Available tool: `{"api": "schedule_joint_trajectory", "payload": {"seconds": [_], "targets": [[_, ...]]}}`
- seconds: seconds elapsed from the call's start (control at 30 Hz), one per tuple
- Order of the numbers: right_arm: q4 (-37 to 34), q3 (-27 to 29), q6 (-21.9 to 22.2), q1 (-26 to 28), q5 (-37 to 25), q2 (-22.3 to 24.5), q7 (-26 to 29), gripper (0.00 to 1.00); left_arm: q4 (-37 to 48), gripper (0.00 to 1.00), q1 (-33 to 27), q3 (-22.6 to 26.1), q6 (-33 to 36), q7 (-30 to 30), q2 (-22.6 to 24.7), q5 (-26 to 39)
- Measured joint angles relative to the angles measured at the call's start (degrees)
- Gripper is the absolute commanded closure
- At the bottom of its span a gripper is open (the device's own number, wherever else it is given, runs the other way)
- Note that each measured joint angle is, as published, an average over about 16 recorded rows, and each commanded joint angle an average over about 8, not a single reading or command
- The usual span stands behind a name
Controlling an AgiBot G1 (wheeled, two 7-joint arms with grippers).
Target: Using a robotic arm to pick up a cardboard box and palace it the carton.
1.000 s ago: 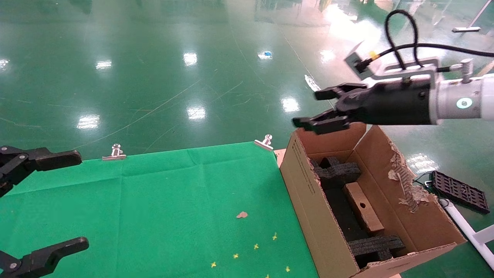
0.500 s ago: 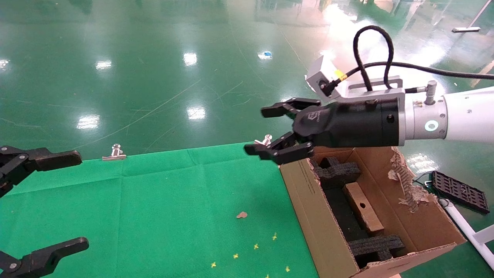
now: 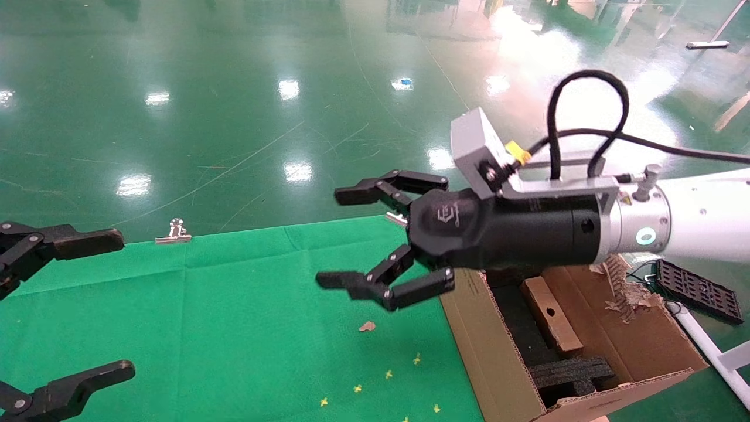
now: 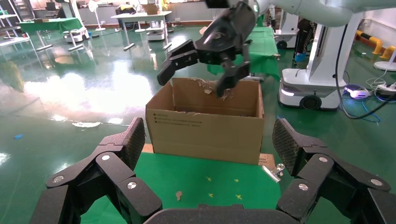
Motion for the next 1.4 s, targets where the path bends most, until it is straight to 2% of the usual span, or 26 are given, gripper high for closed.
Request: {"api": "schedule_joint_trajectory", "payload": {"seconds": [0.33,0.57,1.4], "targets": [[3.5,12.0,-4.8,-10.1,3.1,-2.4,-3.9,0.0,0.0,0.0,0.0,0.0,0.0,0.0,0.0,0.0],[4.8,16.7,-6.6,-14.0,4.4,-3.4,-5.3,0.0,0.0,0.0,0.0,0.0,0.0,0.0,0.0,0.0],[4.6,15.7,-6.2,-13.2,4.1,-3.2,-5.1,0.0,0.0,0.0,0.0,0.0,0.0,0.0,0.0,0.0]]}}
